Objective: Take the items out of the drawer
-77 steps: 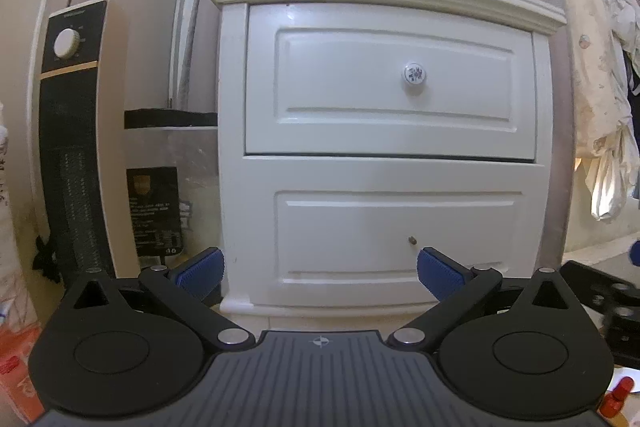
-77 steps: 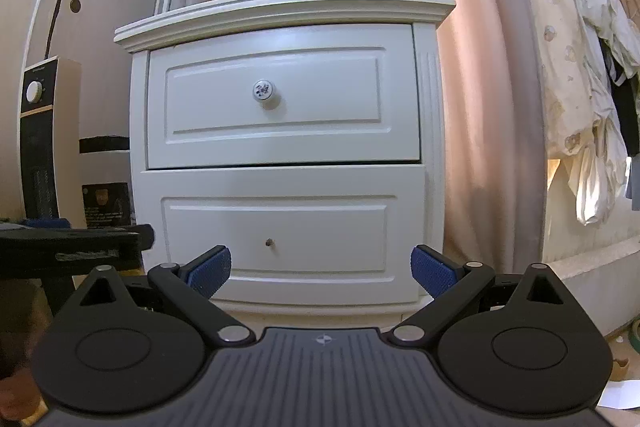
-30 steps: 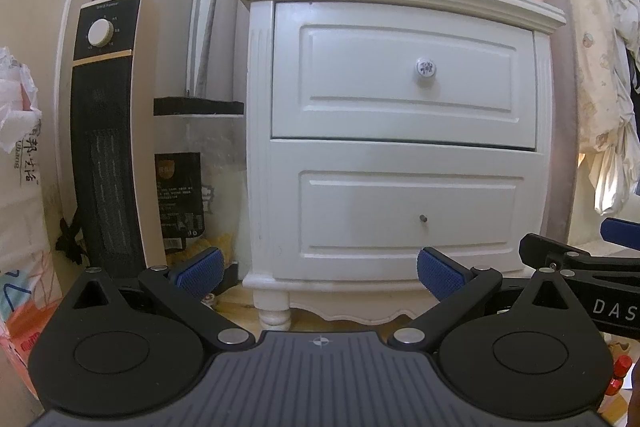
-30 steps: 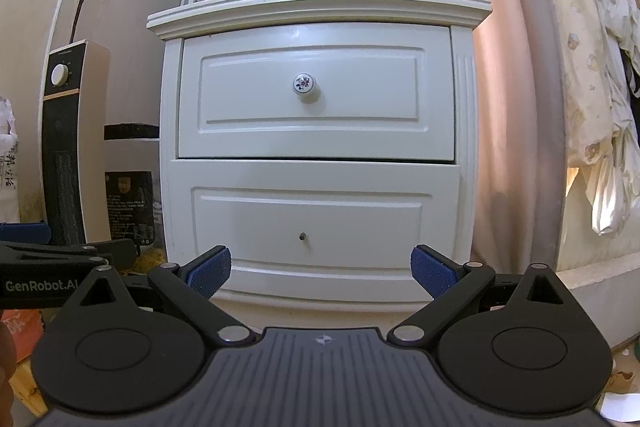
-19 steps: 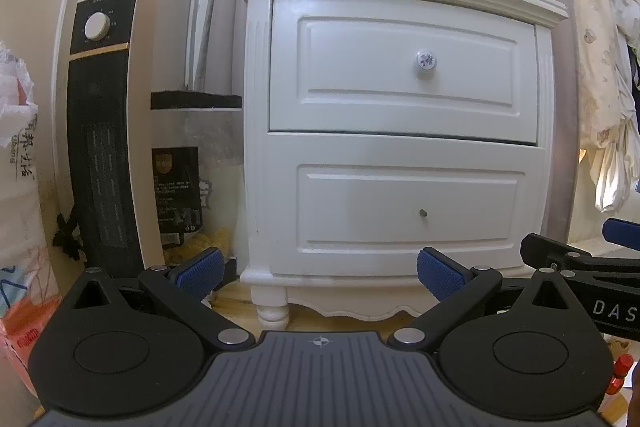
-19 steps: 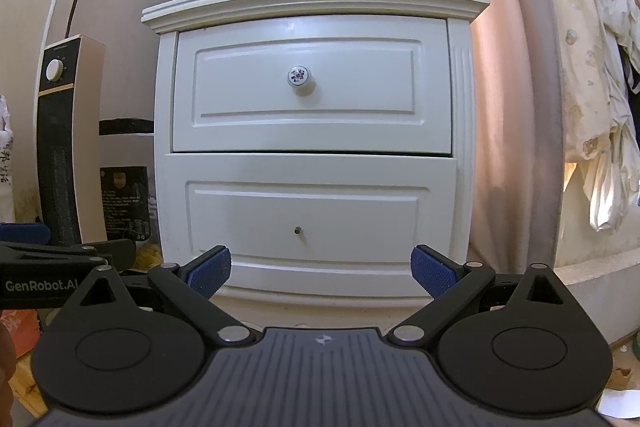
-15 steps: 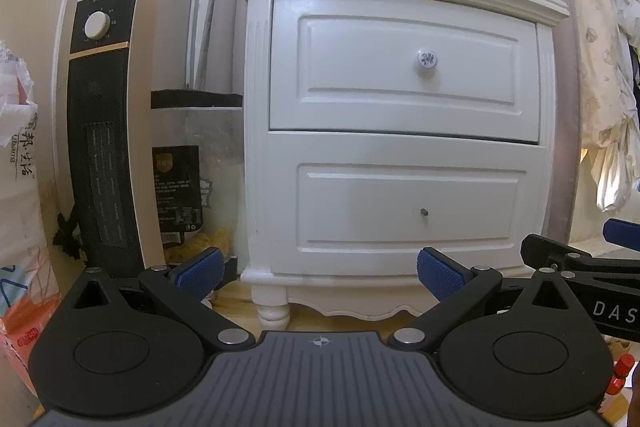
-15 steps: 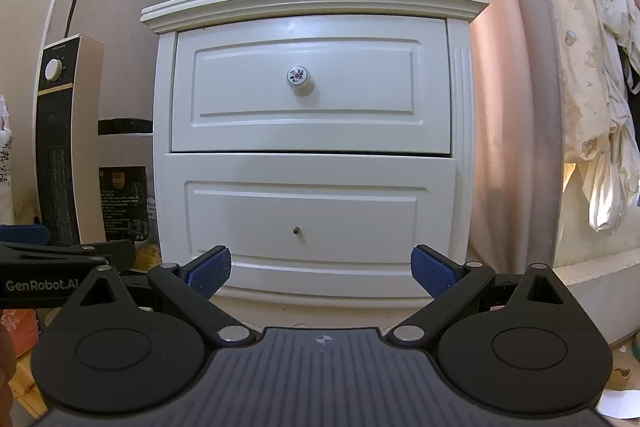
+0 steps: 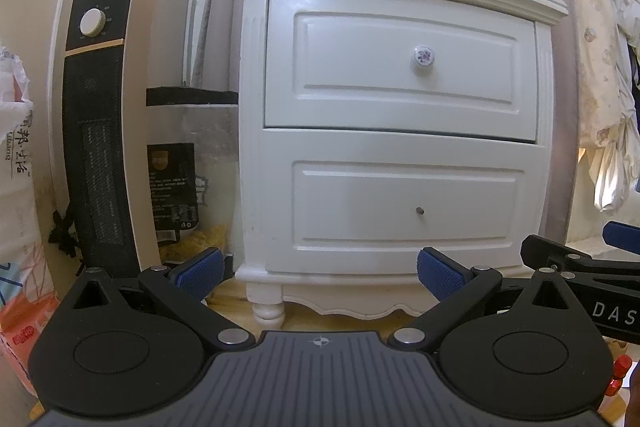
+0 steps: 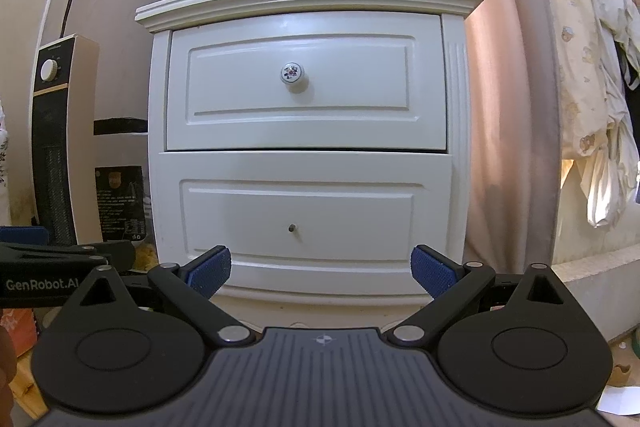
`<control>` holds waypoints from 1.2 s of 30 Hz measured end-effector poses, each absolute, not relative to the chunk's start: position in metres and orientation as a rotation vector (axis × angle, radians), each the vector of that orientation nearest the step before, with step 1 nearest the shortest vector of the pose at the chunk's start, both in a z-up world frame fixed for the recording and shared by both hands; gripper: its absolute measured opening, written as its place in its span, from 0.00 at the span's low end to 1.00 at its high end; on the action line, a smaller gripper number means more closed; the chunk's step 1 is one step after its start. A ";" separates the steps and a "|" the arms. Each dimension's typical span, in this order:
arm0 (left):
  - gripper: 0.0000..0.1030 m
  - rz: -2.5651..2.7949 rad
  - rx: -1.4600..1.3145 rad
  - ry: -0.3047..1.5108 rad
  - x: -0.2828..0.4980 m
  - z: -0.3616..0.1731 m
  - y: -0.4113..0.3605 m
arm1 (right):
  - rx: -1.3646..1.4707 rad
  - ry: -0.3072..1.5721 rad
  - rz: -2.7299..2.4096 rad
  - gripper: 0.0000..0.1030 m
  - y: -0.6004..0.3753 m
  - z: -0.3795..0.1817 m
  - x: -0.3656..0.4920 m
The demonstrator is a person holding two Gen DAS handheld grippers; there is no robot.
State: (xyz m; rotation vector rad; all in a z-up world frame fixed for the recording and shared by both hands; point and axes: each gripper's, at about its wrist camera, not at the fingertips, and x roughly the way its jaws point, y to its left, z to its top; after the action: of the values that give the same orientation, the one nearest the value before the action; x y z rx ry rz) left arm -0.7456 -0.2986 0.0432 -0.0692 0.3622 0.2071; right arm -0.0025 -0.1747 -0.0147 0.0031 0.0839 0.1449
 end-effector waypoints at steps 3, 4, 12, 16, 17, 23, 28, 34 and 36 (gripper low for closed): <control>1.00 0.203 -0.072 0.365 -0.745 0.044 -0.299 | 0.007 0.083 0.144 1.00 -0.176 -0.015 -0.003; 1.00 0.203 -0.071 0.365 -0.745 0.044 -0.299 | 0.008 0.083 0.143 1.00 -0.176 -0.015 -0.003; 1.00 0.199 -0.067 0.364 -0.744 0.043 -0.300 | 0.010 0.081 0.143 1.00 -0.178 -0.015 -0.003; 1.00 0.197 -0.066 0.365 -0.744 0.043 -0.301 | 0.010 0.082 0.141 1.00 -0.179 -0.015 -0.003; 1.00 0.196 -0.066 0.365 -0.744 0.043 -0.301 | 0.011 0.083 0.141 1.00 -0.179 -0.015 -0.003; 1.00 0.196 -0.062 0.364 -0.744 0.043 -0.303 | 0.018 0.086 0.140 1.00 -0.181 -0.016 -0.002; 1.00 0.195 -0.060 0.362 -0.744 0.044 -0.304 | 0.021 0.084 0.141 1.00 -0.182 -0.016 -0.002; 1.00 0.193 -0.057 0.360 -0.745 0.044 -0.304 | 0.031 0.087 0.148 1.00 -0.184 -0.016 -0.001; 1.00 0.192 -0.057 0.360 -0.745 0.044 -0.304 | 0.032 0.085 0.148 1.00 -0.184 -0.016 -0.002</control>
State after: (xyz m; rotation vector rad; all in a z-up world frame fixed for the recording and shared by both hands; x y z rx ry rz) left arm -0.7447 -0.3042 0.0445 -0.0570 0.3605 0.1917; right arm -0.0018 -0.1841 -0.0161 0.0321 0.0854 0.1483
